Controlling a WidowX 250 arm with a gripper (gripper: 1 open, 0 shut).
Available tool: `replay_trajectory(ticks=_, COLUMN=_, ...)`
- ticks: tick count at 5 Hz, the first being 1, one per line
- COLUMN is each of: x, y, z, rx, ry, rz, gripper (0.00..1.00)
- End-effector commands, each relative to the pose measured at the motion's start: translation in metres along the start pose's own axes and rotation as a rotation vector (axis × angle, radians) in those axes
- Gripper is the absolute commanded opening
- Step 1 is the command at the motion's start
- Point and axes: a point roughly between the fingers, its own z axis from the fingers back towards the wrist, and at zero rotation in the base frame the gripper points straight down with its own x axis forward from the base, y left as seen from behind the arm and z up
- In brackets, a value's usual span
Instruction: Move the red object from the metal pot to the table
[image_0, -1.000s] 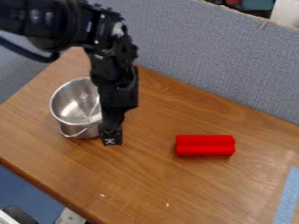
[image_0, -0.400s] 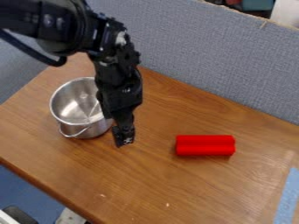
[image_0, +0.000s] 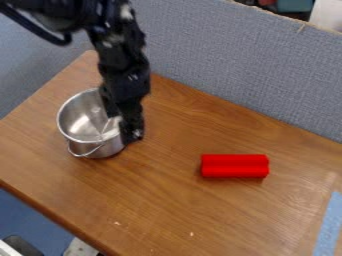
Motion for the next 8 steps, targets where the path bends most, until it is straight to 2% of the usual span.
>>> replay_trajectory(ticks=1, x=0.029, y=-0.038, z=-0.023, rx=0.026, ry=-0.055, rz=0.032, gripper=1.0)
replay_trajectory(ticks=2, x=0.051, y=-0.084, z=-0.061, rx=-0.002, ry=-0.067, rz=0.071, gripper=1.0)
replay_trajectory(ticks=3, x=0.092, y=-0.095, z=-0.055, rx=0.0, ry=-0.09, rz=0.006, gripper=1.0)
replay_trajectory(ticks=4, x=0.138, y=-0.093, z=-0.056, rx=-0.003, ry=-0.104, rz=-0.107, gripper=1.0)
replay_trajectory(ticks=5, x=0.181, y=-0.08, z=-0.043, rx=-0.042, ry=-0.095, rz=-0.166, gripper=1.0)
replay_trajectory(ticks=6, x=0.2, y=-0.073, z=-0.028, rx=-0.064, ry=-0.078, rz=-0.184, gripper=1.0)
replay_trajectory(ticks=7, x=0.22, y=-0.058, z=-0.015, rx=-0.099, ry=-0.052, rz=-0.175, gripper=1.0)
replay_trajectory(ticks=8, x=0.208, y=-0.047, z=-0.006, rx=-0.166, ry=-0.025, rz=-0.115, gripper=1.0)
